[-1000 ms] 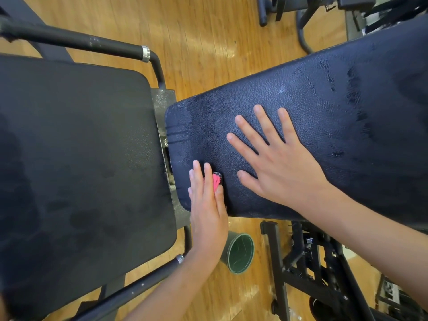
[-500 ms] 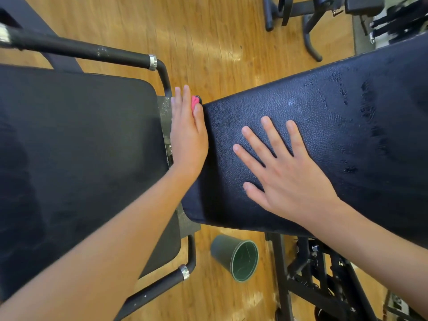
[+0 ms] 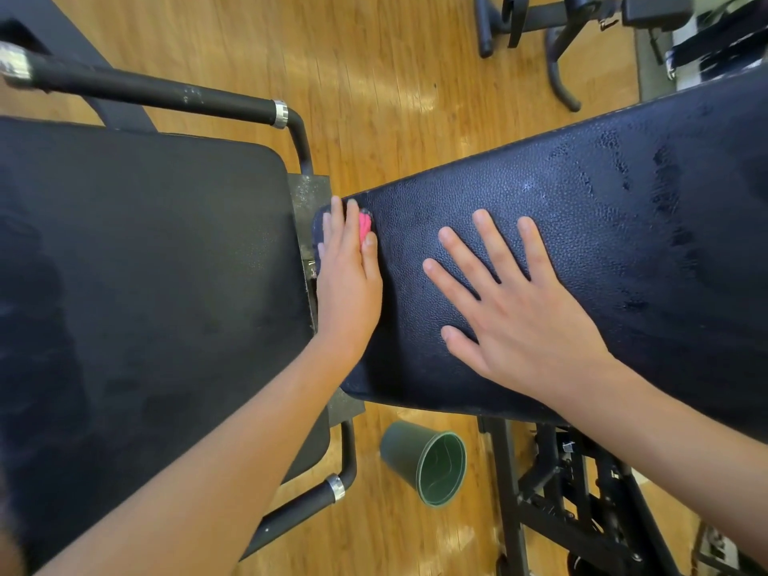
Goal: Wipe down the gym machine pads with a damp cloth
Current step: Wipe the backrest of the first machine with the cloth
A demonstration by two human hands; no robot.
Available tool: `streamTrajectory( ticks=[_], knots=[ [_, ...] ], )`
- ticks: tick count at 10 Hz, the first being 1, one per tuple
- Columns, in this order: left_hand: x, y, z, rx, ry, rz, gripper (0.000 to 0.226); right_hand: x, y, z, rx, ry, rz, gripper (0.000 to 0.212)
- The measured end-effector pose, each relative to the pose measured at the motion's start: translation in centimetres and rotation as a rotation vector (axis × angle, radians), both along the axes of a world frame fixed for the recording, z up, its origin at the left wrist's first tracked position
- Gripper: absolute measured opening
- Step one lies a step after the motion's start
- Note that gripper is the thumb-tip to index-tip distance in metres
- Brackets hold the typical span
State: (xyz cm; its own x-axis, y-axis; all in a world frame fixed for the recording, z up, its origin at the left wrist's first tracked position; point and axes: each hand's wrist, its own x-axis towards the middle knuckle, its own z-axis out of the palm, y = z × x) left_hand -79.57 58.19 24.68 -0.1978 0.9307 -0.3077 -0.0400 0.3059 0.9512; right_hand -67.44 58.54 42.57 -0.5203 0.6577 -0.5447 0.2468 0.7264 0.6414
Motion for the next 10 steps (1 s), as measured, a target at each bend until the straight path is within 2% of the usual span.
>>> streamTrajectory(
  ticks=[2,4,6,9,10],
  knots=[
    [0.6,-2.6,-0.2,0.015,-0.032,-0.021,0.053,0.0,0.0,0.0,-0.001,-0.01,-0.006,0.075],
    [-0.4,1.7,0.3,0.019,-0.053,0.153,0.052,-0.2,0.0,-0.1,0.001,-0.004,-0.007,0.076],
    [0.3,1.8,-0.2,0.012,0.011,0.058,0.05,-0.2,0.1,-0.1,-0.001,0.0,-0.007,0.076],
    [4.4,-9.2,1.6,-0.077,-0.074,0.016,0.056,-0.5,0.0,-0.1,-0.001,-0.029,-0.024,0.076],
    [4.0,-8.5,1.5,-0.041,-0.077,0.03,0.055,-0.4,0.0,-0.1,0.006,-0.034,-0.012,0.076]
  ],
)
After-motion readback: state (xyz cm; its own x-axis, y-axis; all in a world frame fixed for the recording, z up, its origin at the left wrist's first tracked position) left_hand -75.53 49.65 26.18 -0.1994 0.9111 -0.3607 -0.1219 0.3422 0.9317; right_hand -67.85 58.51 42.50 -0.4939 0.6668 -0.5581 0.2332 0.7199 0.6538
